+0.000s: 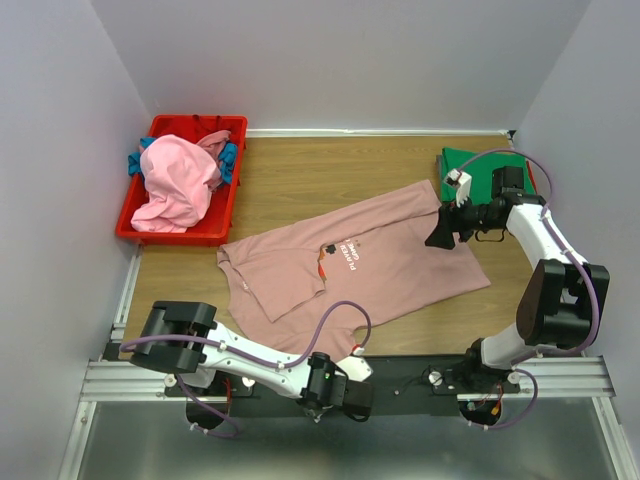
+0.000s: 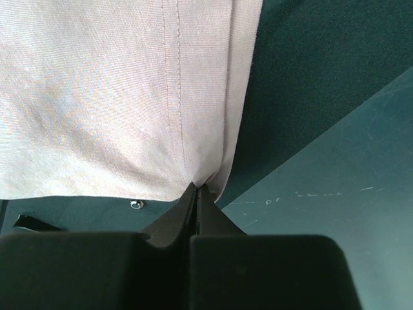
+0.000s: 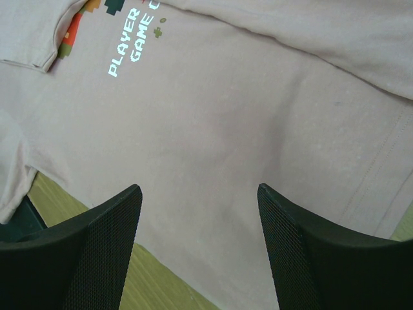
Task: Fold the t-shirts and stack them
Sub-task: Fold the tshirt
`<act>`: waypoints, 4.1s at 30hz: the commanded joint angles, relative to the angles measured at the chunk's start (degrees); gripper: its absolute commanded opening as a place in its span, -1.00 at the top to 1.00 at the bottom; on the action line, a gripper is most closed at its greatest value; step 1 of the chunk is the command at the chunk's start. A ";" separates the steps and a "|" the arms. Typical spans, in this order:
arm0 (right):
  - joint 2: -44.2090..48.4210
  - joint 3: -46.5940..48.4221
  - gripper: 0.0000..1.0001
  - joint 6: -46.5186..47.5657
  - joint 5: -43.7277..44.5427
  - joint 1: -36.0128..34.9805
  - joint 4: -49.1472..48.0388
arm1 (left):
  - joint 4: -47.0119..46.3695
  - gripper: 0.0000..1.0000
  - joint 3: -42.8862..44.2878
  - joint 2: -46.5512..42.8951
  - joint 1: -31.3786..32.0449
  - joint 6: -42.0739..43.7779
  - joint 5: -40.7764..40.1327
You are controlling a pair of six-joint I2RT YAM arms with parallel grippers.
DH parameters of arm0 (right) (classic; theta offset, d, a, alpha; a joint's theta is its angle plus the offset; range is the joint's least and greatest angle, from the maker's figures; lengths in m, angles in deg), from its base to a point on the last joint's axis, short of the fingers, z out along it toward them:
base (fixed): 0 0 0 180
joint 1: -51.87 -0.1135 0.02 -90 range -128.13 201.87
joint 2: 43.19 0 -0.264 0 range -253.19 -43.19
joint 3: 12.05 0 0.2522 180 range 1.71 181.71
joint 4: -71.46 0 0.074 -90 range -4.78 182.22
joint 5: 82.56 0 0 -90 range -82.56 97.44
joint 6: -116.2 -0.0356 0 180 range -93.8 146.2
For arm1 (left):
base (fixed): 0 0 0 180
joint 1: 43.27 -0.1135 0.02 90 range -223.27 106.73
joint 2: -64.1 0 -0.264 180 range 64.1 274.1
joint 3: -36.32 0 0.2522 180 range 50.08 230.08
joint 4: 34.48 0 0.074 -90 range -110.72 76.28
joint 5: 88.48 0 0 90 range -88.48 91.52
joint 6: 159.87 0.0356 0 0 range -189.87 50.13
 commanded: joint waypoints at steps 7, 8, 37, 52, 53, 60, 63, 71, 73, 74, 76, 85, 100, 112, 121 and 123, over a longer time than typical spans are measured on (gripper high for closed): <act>-0.30 -0.62 -0.58 -0.26 -1.74 0.16 -0.56 | 1.67 1.00 2.31 0.47 -0.09 -0.45 -3.30; -0.30 -0.62 -0.58 -0.34 -1.74 0.16 -0.56 | 1.93 1.00 2.66 0.38 -0.09 -0.54 -3.39; -1.26 0.34 -0.40 24.44 25.86 8.41 18.43 | -3.16 1.00 -2.00 -25.72 -8.69 -8.98 -8.75; -12.16 5.61 -0.23 15.13 28.41 15.01 15.79 | -5.36 1.00 -5.25 -30.82 -9.84 -7.22 -8.49; -12.69 5.70 -0.23 14.51 28.41 15.19 15.88 | -5.44 1.00 -5.42 -31.08 -9.84 -7.13 -8.57; -16.38 5.88 -0.20 10.73 26.83 15.28 15.97 | -5.45 1.00 -5.25 -31.61 -9.93 -6.87 -9.01; -16.82 6.23 -0.20 9.15 26.91 15.28 15.88 | -5.62 1.00 -6.04 -32.14 -9.93 -6.61 -9.10; -18.32 6.94 -0.18 4.67 29.37 15.28 15.53 | -4.92 1.00 -6.22 -34.69 -10.02 -6.34 -9.98; -17.70 6.32 -0.18 4.31 30.42 15.28 15.27 | -5.35 1.00 -6.39 -35.13 -10.11 -6.08 -9.98; -17.44 5.62 -0.18 4.05 31.91 15.28 15.00 | -5.44 1.00 -6.48 -35.13 -10.02 -6.08 -9.98; -16.83 4.83 -0.18 3.87 33.06 15.28 14.65 | -5.62 1.00 -6.83 -35.22 -10.11 -5.64 -10.16; -16.99 1.84 -0.11 2.73 34.39 15.28 13.33 | -5.36 1.00 -7.27 -36.18 -10.46 -4.67 -10.42; -17.35 0.34 0.33 3.17 28.94 15.19 13.68 | -5.27 1.00 -6.92 -35.13 -10.98 -5.29 -10.16; -14.45 0.69 0.99 4.23 26.56 15.19 13.95 | -4.22 1.00 -6.74 -34.86 -11.69 -6.69 -9.98; -11.37 4.21 0.99 3.43 22.96 15.19 14.21 | -1.32 1.00 -6.13 -36.01 -12.13 -7.92 -11.03; -11.37 4.30 0.99 3.35 22.09 15.19 14.12 | -0.18 1.00 -5.69 -36.62 -12.30 -8.19 -11.56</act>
